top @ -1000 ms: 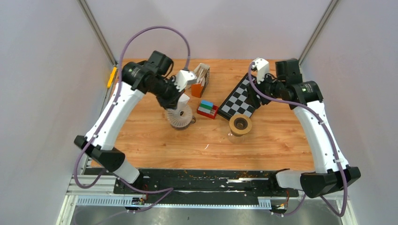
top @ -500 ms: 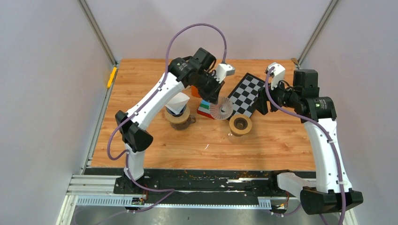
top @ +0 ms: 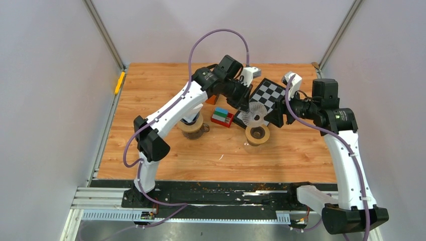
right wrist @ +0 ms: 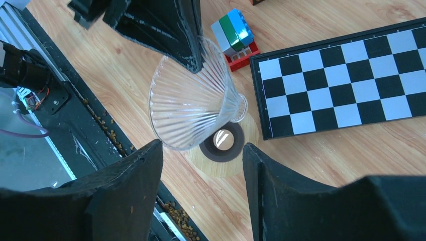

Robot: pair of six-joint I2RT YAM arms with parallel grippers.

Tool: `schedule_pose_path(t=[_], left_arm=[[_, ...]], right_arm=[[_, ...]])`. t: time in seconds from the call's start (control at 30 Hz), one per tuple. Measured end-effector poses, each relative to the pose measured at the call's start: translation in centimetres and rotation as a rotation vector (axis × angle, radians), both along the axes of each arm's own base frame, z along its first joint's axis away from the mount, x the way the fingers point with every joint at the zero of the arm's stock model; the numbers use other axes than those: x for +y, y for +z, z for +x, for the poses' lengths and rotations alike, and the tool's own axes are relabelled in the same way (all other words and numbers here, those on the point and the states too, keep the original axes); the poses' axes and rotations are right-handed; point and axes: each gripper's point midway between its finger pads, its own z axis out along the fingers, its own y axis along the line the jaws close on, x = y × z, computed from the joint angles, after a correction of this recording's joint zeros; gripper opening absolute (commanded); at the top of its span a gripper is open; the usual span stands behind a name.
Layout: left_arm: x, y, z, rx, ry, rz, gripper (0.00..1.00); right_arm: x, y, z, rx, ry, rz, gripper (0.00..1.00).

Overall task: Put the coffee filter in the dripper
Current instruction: Place the coffee dripper in the dripper holder.

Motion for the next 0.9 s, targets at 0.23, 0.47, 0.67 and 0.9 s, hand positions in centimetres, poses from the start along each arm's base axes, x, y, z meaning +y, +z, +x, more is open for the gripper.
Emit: schedule_pose_path(t=[0.23, 0.47, 0.67, 0.9], left_arm=[[-1.4, -0.8, -1.2, -0.007, 0.006, 0.019, 0.0], [-2.7, -0.9, -2.8, -0.041, -0.014, 0.035, 0.0], [-2.8, -1.0, -2.6, -0.056, -0.006, 0.04, 0.0], [-2.7, -1.0, -2.4, -0.057, 0.017, 0.047, 0.03]], right_arm=[[0.2, -0.7, 1.1, 0.044, -0.014, 0.015, 0.47], [-0.3, -2.0, 1.6, 0.069, -0.045, -0.015, 0.27], [-0.2, -2.6, 1.6, 0.074, -0.048, -0.04, 0.17], [-0.3, -3.3, 2.0, 0.065, -0.063, -0.07, 0.0]])
